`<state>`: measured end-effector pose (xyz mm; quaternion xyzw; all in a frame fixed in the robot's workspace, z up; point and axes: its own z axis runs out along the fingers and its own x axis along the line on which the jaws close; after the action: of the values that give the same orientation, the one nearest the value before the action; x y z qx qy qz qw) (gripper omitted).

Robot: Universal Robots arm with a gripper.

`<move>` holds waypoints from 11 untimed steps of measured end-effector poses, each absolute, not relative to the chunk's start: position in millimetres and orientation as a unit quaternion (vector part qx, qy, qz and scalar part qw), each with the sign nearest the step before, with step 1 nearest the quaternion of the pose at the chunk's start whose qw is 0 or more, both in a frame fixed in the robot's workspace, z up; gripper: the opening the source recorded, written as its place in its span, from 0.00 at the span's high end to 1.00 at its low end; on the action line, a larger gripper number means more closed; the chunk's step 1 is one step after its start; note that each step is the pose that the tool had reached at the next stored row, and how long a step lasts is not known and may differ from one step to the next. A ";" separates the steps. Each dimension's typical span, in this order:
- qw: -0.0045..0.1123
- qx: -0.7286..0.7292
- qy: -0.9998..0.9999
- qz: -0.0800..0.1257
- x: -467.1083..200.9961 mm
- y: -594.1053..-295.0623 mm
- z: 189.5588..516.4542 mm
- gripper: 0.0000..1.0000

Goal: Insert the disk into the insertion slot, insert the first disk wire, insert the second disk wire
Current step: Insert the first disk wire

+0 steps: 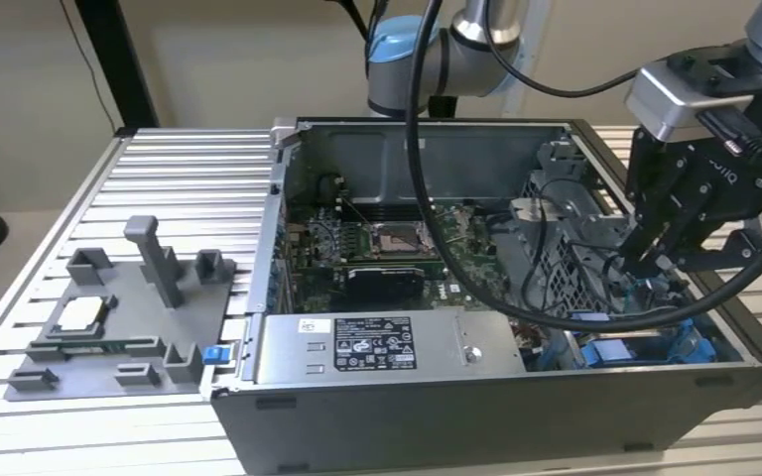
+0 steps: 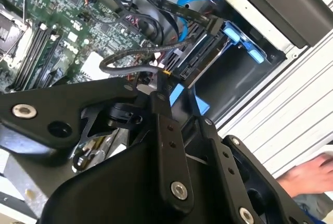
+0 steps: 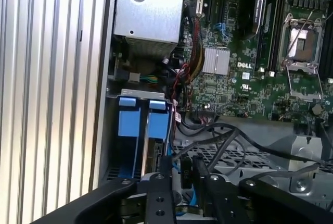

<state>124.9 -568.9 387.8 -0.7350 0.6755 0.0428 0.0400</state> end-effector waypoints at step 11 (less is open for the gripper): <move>0.041 -0.736 0.674 0.044 124.9 -568.9 387.4 0.00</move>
<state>124.9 -568.9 387.4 -0.7359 0.6745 0.0436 0.0408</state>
